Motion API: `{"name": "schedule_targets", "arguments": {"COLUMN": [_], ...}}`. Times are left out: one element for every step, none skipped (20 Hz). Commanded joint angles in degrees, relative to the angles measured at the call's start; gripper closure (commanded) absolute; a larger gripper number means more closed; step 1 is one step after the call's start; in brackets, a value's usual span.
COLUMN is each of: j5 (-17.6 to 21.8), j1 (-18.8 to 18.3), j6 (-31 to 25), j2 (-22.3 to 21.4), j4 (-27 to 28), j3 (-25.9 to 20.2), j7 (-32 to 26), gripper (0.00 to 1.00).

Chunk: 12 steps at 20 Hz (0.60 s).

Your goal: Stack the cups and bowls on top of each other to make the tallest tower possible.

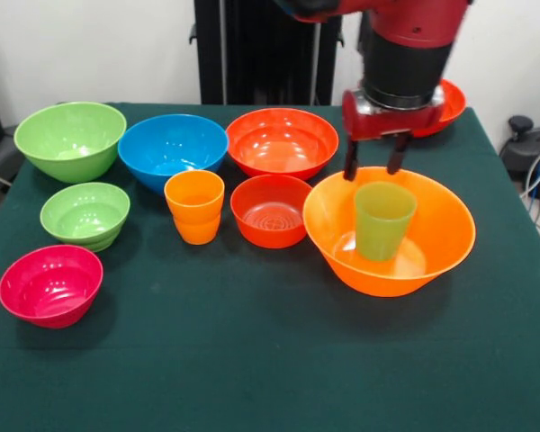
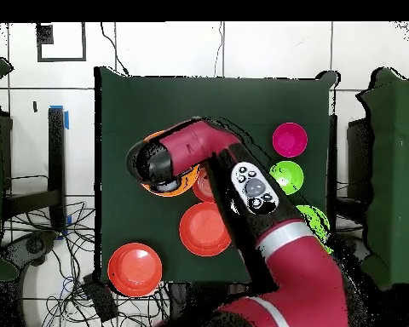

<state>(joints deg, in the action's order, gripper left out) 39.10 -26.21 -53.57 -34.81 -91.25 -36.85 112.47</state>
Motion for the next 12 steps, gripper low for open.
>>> {"name": "schedule_targets", "arguments": {"j5": [0.5,-0.6,-1.6,-2.0,-1.9,-0.3,0.0,0.3,0.1,-0.4,-0.3,-0.6], "j1": [-8.6,-10.4,-12.1,-13.7,-15.1,-15.8,-16.8,-17.8,-18.7,-19.8,-20.5,-21.3], "j6": [-4.3,-4.6,-5.6,-5.3,-4.8,-4.5,-4.1,-3.8,-4.5,-4.9,-4.8,-5.0], "j2": [-2.8,-3.6,-4.3,-4.8,-4.7,-4.4,-4.1,-3.9,-4.4,-5.0,-6.0,-5.8], "j4": [-9.4,-10.9,-12.2,-13.1,-13.5,-13.0,-13.3,-13.5,-14.1,-14.4,-14.8,-14.9], "j3": [-4.7,-5.7,-6.9,-7.8,-8.6,-8.4,-8.7,-9.1,-9.4,-10.1,-10.3,-10.8], "j7": [-26.6,-26.9,-28.4,-29.2,-30.0,-31.1,-31.9,-32.6,-33.4,-34.2,-34.5,-35.2], "gripper": [0.0,0.0,0.0,0.0,0.0,0.0,0.0,0.0,0.0,0.0,0.0,0.0]}}
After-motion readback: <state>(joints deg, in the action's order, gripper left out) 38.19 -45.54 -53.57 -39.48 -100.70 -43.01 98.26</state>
